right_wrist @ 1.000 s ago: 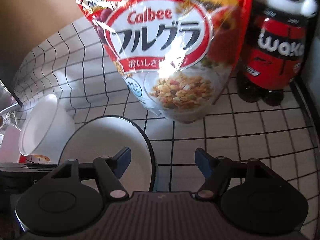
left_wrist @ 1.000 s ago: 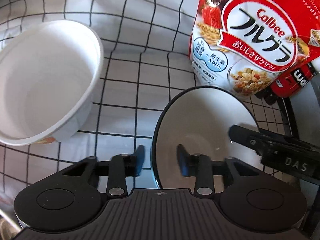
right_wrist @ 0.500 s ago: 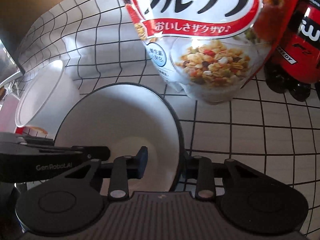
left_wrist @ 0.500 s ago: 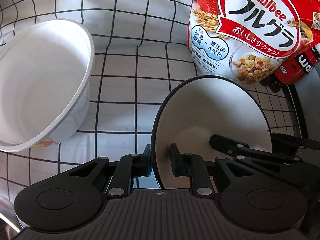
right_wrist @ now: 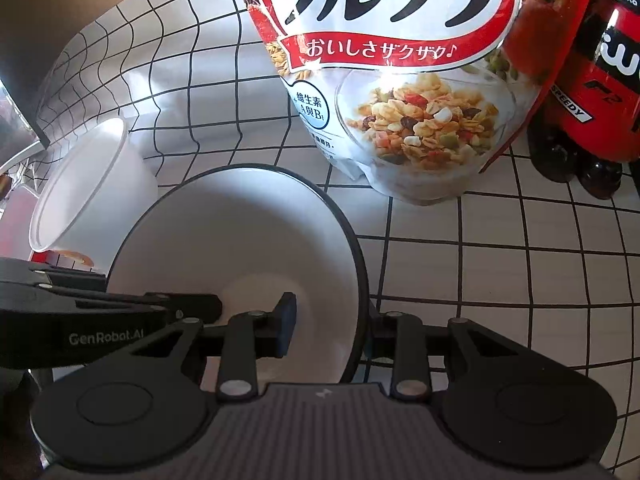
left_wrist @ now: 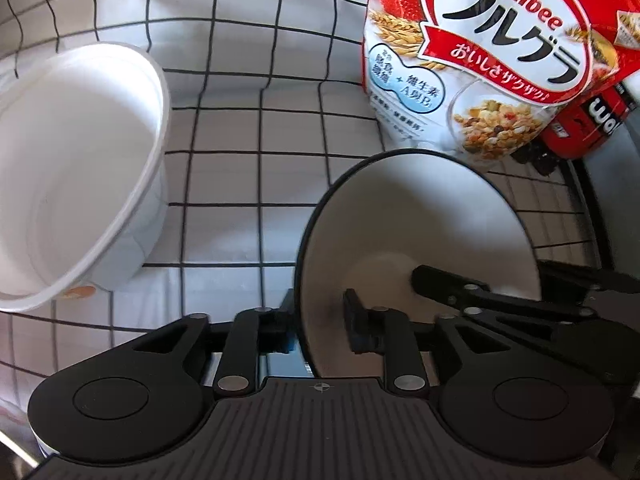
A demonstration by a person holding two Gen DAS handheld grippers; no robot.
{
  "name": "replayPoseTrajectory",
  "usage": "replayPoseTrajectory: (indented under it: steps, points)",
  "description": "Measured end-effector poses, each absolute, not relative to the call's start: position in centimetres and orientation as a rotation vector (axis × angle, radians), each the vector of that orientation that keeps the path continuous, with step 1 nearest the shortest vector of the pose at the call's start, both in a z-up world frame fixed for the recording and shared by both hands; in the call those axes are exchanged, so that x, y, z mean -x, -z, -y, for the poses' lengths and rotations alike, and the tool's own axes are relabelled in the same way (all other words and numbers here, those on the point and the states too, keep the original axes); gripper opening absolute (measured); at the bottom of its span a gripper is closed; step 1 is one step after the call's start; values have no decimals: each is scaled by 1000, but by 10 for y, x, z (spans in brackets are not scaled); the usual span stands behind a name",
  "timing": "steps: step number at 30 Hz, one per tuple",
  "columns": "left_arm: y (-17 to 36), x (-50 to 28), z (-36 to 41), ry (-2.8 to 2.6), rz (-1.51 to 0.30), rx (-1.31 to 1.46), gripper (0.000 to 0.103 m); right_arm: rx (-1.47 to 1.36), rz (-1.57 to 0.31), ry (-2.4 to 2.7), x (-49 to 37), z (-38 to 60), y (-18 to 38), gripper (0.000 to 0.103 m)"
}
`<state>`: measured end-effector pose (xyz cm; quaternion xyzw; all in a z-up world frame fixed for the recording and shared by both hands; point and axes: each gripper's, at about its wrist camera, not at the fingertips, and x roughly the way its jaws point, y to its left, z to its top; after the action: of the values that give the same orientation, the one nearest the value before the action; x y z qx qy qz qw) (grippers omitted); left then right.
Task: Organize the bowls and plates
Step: 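Carry the light-blue bowl with the left tool into the cream bowl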
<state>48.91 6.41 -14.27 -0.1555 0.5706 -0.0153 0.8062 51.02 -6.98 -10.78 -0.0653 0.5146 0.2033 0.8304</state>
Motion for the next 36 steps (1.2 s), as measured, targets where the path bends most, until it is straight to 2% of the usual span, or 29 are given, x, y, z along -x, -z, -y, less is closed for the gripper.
replayPoseTrajectory:
  steps: [8, 20, 36]
  points:
    - [144, -491, -65, 40, -1221, 373, 38, 124, -1097, -429, -511, 71, 107, 33]
    - [142, -491, -63, 3, -1256, 347, 31, 57, -1145, -410, -508, 75, 105, 33]
    - [90, -461, -62, 25, -1160, 417, 31, 14, -994, -426, -480, 83, 45, 34]
